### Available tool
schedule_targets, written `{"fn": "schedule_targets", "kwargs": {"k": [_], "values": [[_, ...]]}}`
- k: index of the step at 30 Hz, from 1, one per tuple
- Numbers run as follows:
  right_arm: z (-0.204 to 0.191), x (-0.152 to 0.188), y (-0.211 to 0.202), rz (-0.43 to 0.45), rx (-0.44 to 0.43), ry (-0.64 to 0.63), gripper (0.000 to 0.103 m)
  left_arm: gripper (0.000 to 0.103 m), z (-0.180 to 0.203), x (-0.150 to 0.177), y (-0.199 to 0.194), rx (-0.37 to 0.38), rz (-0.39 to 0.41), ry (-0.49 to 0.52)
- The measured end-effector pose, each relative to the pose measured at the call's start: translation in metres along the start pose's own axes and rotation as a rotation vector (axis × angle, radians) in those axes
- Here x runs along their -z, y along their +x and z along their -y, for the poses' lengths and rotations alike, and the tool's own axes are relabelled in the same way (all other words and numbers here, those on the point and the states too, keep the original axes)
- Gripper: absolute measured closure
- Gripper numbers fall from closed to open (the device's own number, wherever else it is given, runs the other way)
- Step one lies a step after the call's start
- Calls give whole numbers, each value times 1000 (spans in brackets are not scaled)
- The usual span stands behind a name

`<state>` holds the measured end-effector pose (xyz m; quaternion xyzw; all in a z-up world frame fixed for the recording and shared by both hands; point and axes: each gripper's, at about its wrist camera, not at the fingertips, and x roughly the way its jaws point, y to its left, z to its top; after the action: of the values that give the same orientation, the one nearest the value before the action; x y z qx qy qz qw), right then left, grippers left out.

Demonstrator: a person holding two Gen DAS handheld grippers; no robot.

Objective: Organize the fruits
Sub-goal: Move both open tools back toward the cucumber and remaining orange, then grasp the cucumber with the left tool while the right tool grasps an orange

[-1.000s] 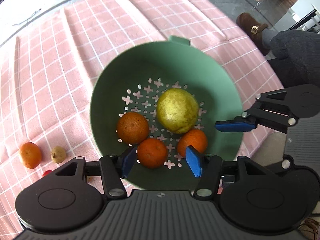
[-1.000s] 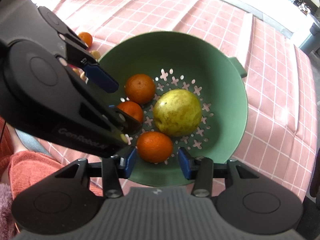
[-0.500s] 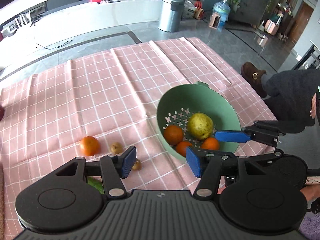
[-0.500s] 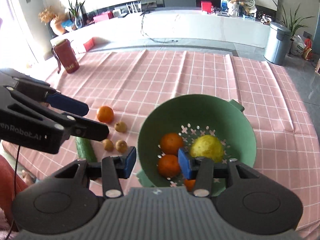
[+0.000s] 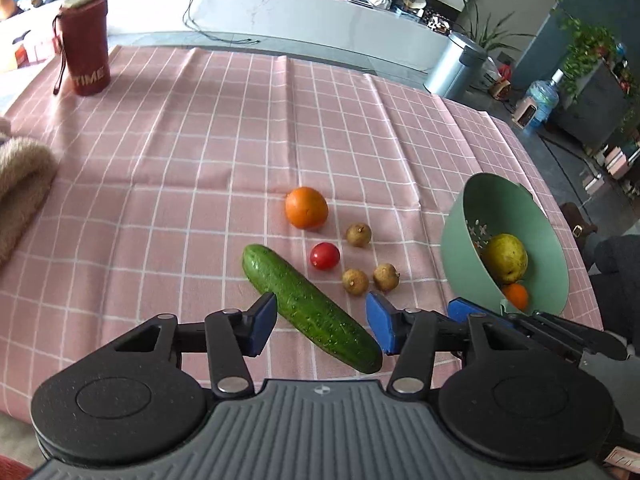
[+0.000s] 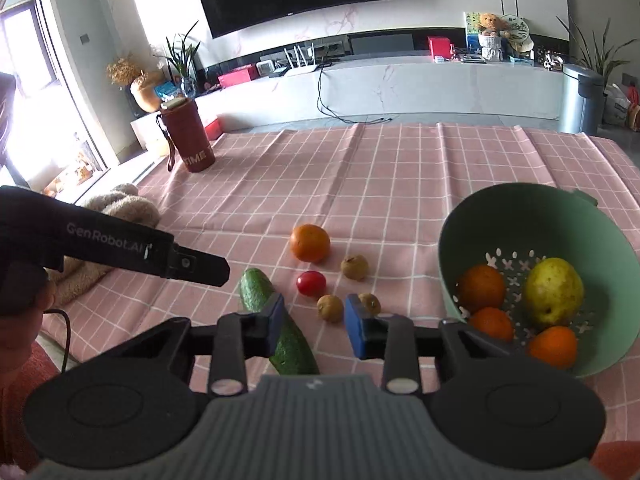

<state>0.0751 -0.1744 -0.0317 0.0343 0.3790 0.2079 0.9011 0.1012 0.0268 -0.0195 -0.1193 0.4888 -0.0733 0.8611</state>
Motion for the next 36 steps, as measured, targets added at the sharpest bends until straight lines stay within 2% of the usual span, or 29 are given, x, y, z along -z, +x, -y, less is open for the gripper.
{"fn": "schedule_targets", "kwargs": {"k": [2, 3, 5, 12, 18, 23, 28, 33, 36], "values": [[-4, 4, 13, -28, 34, -17, 89, 43, -10, 9, 9, 21, 13, -62], [-4, 6, 19, -45, 54, -25, 89, 43, -12, 12, 14, 28, 19, -80], [-3, 7, 32, -78, 81, -28, 89, 43, -17, 20, 21, 38, 24, -119], [12, 10, 58, -179, 95, 31, 89, 43, -37, 25, 38, 68, 32, -229], [13, 12, 77, -258, 91, 33, 89, 42, -43, 26, 45, 93, 28, -265], [9, 14, 80, -279, 43, 13, 93, 40, -45, 25, 47, 99, 25, -276], [7, 17, 86, -329, -93, 32, 95, 40, -47, 23, 50, 88, 18, -285], [-2, 17, 84, -312, -144, 8, 95, 40, -36, 18, 54, 23, 10, -210], [-1, 17, 86, -316, -131, 14, 94, 40, -26, 15, 61, -24, -9, -150]]}}
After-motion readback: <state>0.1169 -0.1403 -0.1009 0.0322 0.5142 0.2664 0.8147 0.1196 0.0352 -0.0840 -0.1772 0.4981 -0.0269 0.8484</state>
